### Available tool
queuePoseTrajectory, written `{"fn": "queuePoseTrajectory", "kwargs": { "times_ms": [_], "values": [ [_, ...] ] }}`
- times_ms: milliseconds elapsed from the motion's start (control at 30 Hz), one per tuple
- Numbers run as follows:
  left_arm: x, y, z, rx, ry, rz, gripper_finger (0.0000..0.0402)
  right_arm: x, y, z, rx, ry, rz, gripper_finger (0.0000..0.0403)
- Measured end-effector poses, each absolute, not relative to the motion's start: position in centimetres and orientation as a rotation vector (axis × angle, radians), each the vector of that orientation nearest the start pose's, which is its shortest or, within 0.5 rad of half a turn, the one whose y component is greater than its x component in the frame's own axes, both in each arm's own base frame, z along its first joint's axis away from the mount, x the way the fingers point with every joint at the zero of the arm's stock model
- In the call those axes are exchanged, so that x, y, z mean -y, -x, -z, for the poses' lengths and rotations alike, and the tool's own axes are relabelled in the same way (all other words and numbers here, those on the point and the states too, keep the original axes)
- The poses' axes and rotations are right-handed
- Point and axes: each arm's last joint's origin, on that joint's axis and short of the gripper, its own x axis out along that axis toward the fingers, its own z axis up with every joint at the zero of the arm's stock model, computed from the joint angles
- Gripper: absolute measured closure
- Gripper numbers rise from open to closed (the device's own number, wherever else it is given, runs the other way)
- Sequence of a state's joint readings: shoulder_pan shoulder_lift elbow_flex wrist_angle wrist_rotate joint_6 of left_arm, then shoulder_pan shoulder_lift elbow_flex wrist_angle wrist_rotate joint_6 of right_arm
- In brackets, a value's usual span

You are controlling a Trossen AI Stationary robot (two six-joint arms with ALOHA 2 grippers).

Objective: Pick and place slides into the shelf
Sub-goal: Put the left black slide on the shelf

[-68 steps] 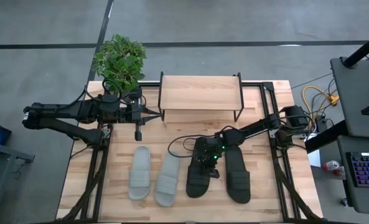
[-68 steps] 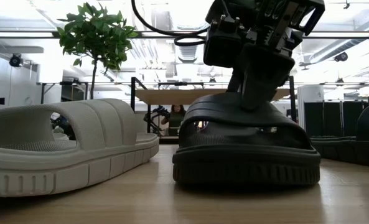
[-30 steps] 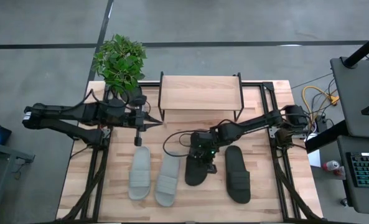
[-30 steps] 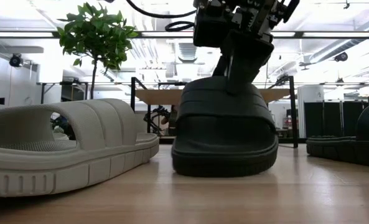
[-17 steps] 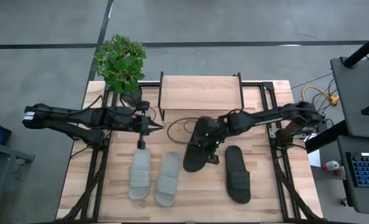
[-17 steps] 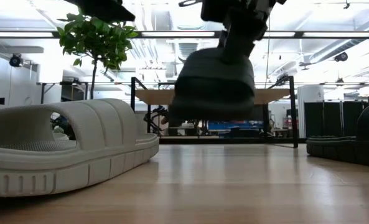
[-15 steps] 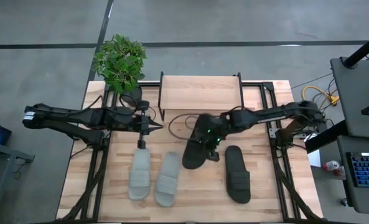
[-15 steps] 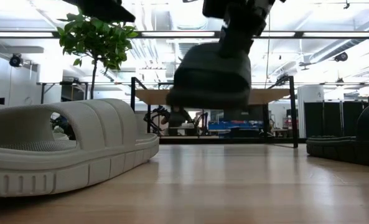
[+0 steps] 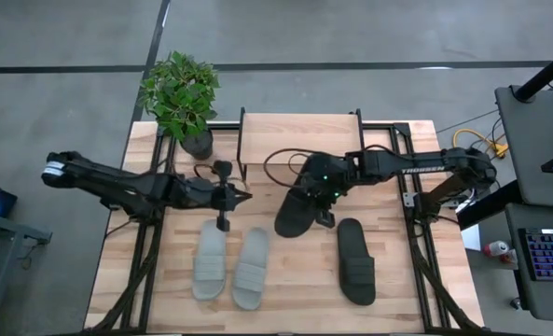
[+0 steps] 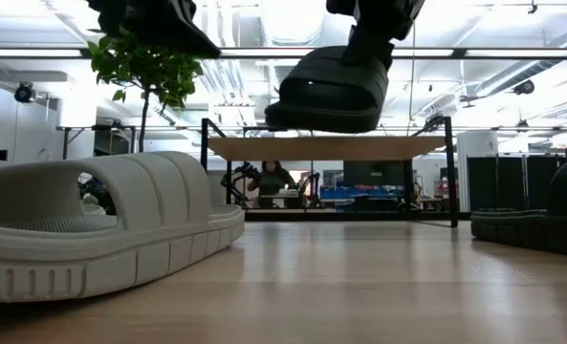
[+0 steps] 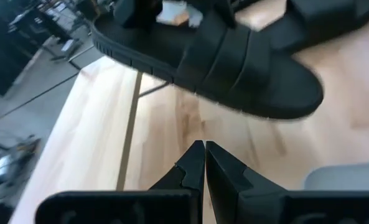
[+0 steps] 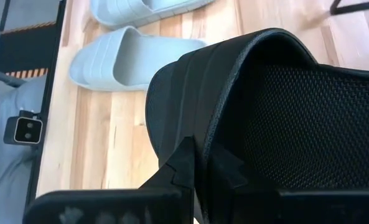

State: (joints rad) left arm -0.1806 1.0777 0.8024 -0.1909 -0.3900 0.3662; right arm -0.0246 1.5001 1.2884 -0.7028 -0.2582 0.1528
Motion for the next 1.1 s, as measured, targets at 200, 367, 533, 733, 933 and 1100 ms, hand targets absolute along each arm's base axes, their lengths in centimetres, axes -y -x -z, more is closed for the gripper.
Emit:
{"fn": "queuePoseTrajectory", "kwargs": {
  "times_ms": [200,367,533,733,933,1100],
  "values": [
    [5.3,-23.6,-27.9,-0.532,-0.664,-0.265,0.0402,0.9,-30.9,-30.5,-0.946,-0.27,-0.127,0.039],
    [7.2,-24.0,-27.6,-0.545,-0.791,-0.355,0.0402,1.7,-31.1,-32.3,-0.898,-0.256,-0.116,0.039],
    [8.6,-24.9,-27.0,-0.543,-0.917,-0.45,0.0402,2.2,-31.3,-34.0,-0.835,-0.218,-0.117,0.039],
    [9.6,-26.1,-25.5,-0.623,-1.11,-0.568,0.0402,2.5,-31.4,-35.3,-0.8,-0.186,-0.105,0.039],
    [10.0,-27.1,-24.1,-0.705,-1.241,-0.637,0.0402,3.8,-31.0,-35.7,-0.817,-0.206,-0.063,0.039],
    [10.5,-28.1,-23.9,-0.689,-1.284,-0.642,0.0402,5.2,-30.6,-36.2,-0.819,-0.218,-0.023,0.039]
  ]
}}
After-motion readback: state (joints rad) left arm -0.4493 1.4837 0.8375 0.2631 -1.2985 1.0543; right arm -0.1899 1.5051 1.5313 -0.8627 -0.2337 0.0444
